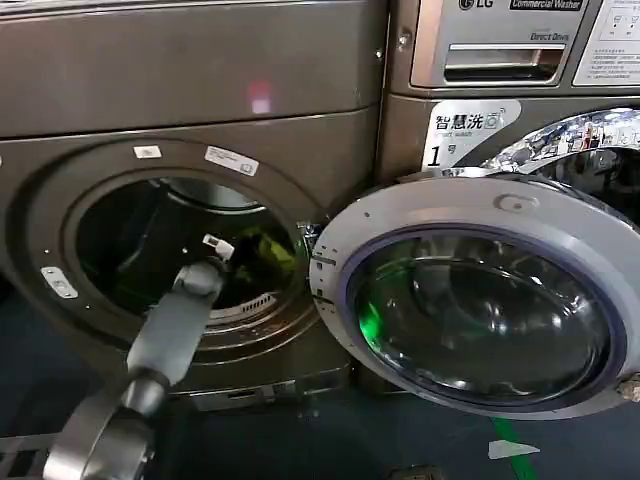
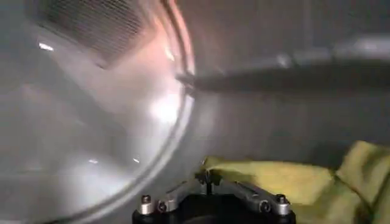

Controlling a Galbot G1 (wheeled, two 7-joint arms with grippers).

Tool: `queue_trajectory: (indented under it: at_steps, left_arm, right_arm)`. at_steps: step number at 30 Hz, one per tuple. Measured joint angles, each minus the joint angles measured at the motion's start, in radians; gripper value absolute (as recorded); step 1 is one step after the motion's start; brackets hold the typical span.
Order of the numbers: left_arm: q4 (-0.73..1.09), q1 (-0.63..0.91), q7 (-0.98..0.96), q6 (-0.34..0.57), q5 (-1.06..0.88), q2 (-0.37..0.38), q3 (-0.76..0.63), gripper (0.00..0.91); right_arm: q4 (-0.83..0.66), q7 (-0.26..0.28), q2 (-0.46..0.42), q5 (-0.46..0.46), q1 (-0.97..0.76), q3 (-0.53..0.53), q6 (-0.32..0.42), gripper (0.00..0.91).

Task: Grasp the clothes from the dryer.

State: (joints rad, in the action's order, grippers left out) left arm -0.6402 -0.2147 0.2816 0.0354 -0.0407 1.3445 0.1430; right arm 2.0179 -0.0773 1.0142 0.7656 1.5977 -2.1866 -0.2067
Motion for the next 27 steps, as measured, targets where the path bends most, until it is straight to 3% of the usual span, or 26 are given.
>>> queue_trajectory:
  at_steps: [15, 27]
  left_arm:
    - [-0.424, -0.231, -0.305, 0.061, 0.125, 0.016, 0.184, 0.0]
    - [-0.634, -0.338, -0.414, 0.069, 0.113, 0.039, 0.228, 0.0]
  right_arm:
    - [0.015, 0.017, 0.001, -0.026, 0.004, 0.002, 0.006, 0.907]
    - [0.021, 0.021, 0.003, -0.025, 0.012, -0.007, 0.008, 0.907]
